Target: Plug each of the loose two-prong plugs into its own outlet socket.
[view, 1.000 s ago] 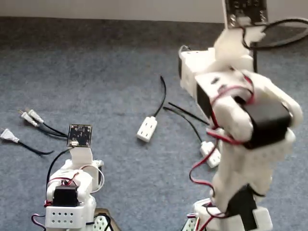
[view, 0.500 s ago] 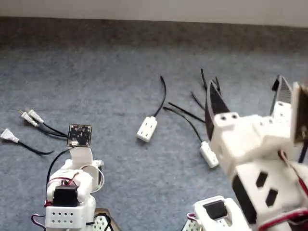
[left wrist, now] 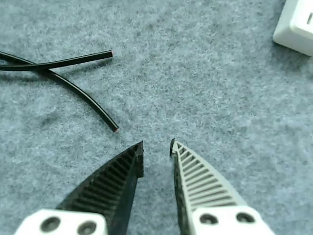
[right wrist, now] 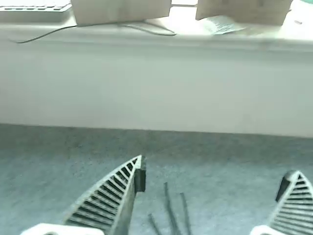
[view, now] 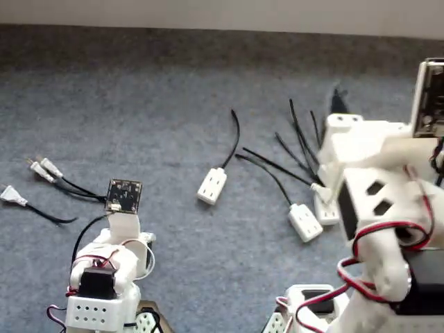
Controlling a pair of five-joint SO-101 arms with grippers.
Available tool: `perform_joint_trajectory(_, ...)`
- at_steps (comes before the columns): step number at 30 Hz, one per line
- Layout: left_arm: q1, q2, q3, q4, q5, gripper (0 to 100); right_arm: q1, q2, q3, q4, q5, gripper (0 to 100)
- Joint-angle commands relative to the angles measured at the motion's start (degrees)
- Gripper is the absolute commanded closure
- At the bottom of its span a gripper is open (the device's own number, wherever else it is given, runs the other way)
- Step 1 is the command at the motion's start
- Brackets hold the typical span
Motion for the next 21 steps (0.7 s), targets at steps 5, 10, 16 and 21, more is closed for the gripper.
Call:
perform_joint_trajectory(5,0.84,-0.31,1.01,0.18,0.00,89,8.84,4.09,3.91,-10.59,2.64,59.8)
perform_joint_trajectory(10,3.74,-0.31,-1.98,-0.97,-0.09,89,8.75,6.11,3.47,-10.51,2.46,59.8)
perform_joint_trajectory(16,3.21,-0.31,-8.04,-1.93,-1.67,88,8.75,6.02,3.38,-10.07,2.46,59.8)
perform_joint_trajectory(21,1.63,-0.31,-17.45,-2.90,-14.15,77,8.75,5.93,3.74,-9.98,2.46,59.8)
